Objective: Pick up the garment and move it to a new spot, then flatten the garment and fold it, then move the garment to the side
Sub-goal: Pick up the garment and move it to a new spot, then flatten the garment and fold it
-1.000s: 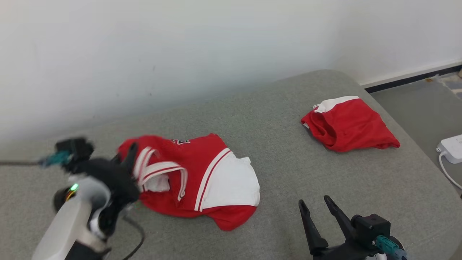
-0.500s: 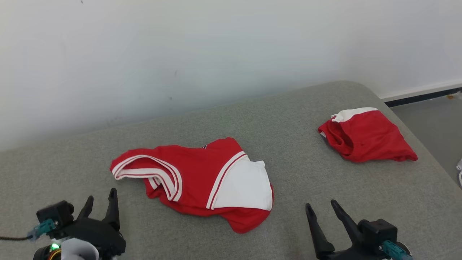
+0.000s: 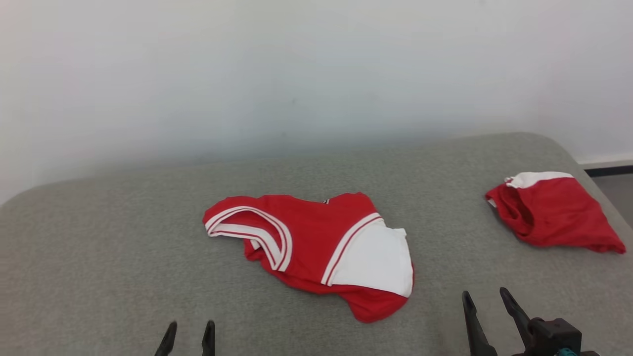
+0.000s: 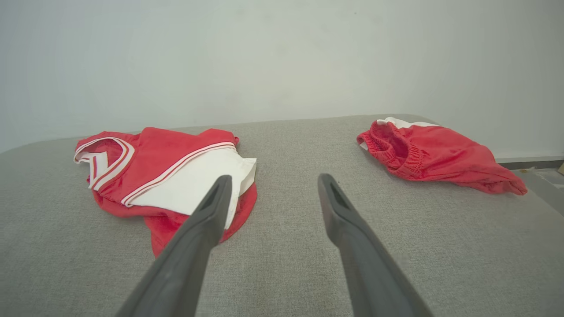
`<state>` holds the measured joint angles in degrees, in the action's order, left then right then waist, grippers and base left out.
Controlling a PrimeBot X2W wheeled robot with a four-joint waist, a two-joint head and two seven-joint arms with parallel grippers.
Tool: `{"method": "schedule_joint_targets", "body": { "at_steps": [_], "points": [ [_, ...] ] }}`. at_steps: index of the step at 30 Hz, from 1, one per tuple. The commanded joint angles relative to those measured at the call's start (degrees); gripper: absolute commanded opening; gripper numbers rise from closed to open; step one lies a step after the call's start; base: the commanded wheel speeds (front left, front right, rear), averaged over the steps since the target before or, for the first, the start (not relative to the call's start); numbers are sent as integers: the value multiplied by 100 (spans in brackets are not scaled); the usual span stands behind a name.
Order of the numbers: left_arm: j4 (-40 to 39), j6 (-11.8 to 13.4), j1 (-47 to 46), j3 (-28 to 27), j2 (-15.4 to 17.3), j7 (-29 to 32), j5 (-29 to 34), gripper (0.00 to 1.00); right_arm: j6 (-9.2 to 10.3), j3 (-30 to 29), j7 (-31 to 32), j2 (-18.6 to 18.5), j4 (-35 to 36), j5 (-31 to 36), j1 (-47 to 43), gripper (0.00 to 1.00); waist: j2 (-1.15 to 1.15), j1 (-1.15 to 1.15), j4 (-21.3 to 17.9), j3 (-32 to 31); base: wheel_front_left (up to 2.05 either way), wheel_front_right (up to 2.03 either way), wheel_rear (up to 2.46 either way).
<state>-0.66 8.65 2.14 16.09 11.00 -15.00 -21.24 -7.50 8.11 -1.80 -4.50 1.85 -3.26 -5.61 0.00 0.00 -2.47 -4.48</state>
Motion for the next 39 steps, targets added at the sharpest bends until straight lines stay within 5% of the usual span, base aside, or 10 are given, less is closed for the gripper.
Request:
{"method": "schedule_joint_targets", "body": {
  "at_steps": [1,15,39],
  "points": [
    [-84,-2,128,-75,-30,-22,31,100,2,7,-25,-44,-3,24,-57,100,0,0,248,-48,0,0,0],
    [-293,-362,886,-839,-257,-23,872,100,2,-129,-256,-22,-249,-3,-259,100,0,0,953,-279,0,0,0],
    [-86,-851,1024,-1040,-538,-24,1142,100,2,-72,-214,121,-416,68,-240,100,0,0,856,-300,0,0,0]
  ]
}}
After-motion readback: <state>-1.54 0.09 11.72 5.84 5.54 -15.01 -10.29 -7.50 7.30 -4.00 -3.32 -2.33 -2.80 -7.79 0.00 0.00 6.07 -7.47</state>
